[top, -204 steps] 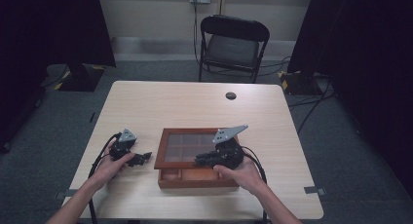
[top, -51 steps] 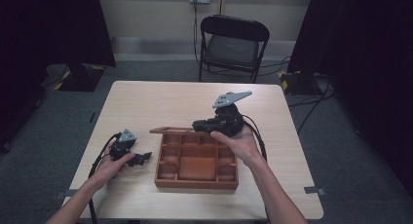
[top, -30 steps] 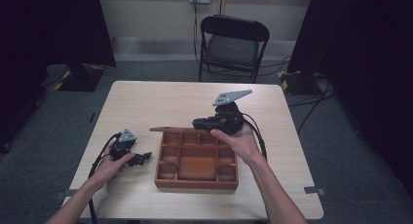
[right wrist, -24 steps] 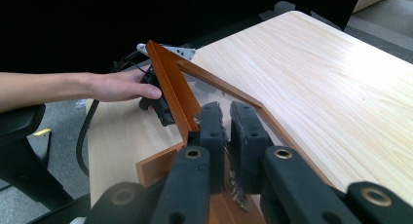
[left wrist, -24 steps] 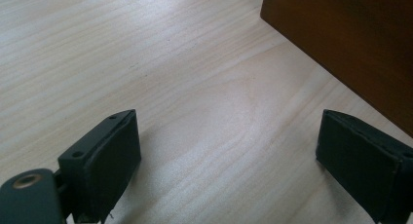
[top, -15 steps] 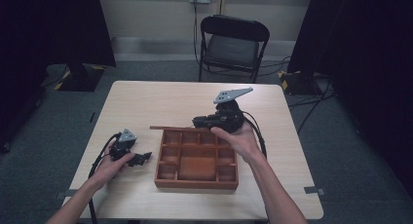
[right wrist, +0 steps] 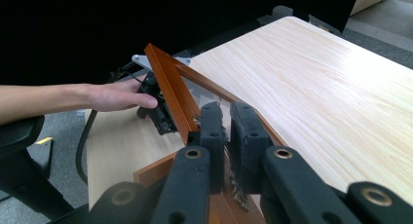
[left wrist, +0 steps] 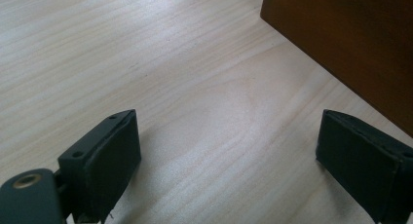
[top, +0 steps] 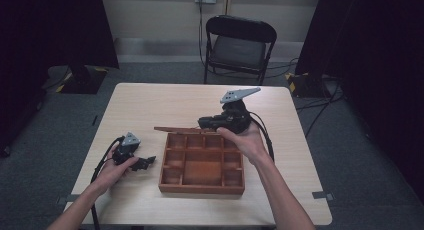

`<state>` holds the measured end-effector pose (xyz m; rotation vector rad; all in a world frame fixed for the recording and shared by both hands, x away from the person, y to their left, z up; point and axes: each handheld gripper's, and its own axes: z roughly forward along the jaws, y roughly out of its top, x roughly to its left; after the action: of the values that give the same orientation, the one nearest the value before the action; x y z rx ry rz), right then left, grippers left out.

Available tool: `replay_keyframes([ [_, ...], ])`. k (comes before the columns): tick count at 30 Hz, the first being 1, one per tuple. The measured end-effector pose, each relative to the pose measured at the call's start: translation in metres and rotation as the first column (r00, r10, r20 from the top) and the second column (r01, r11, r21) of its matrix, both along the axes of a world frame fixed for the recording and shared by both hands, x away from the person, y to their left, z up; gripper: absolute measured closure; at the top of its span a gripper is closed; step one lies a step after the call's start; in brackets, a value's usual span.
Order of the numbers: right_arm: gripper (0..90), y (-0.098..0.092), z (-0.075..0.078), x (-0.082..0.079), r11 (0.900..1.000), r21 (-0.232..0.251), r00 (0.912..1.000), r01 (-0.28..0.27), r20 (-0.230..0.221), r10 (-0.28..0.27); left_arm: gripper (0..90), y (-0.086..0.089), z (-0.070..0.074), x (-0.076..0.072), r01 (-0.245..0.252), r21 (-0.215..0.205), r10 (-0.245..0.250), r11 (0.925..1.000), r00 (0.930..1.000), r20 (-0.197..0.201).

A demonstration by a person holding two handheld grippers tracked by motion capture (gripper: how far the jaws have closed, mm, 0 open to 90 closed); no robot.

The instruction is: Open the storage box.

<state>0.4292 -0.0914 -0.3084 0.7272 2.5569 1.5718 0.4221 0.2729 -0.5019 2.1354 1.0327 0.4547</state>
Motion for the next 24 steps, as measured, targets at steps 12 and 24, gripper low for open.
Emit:
replay_keyframes([
  [12,84.5,-0.0005,-0.0014,-0.0012,1.000,0.004,1.0000,0.004,0.000,-0.004,8.3,0.0001,0.0000,0.0000,0.001,0.001,-0.001,1.0000,1.0000,0.000],
  [24,84.4,-0.0005,-0.0014,-0.0012,1.000,0.005,1.0000,0.006,0.002,-0.006,8.3,0.0000,0.0000,0.0000,0.001,0.000,-0.001,1.0000,1.0000,-0.001],
])
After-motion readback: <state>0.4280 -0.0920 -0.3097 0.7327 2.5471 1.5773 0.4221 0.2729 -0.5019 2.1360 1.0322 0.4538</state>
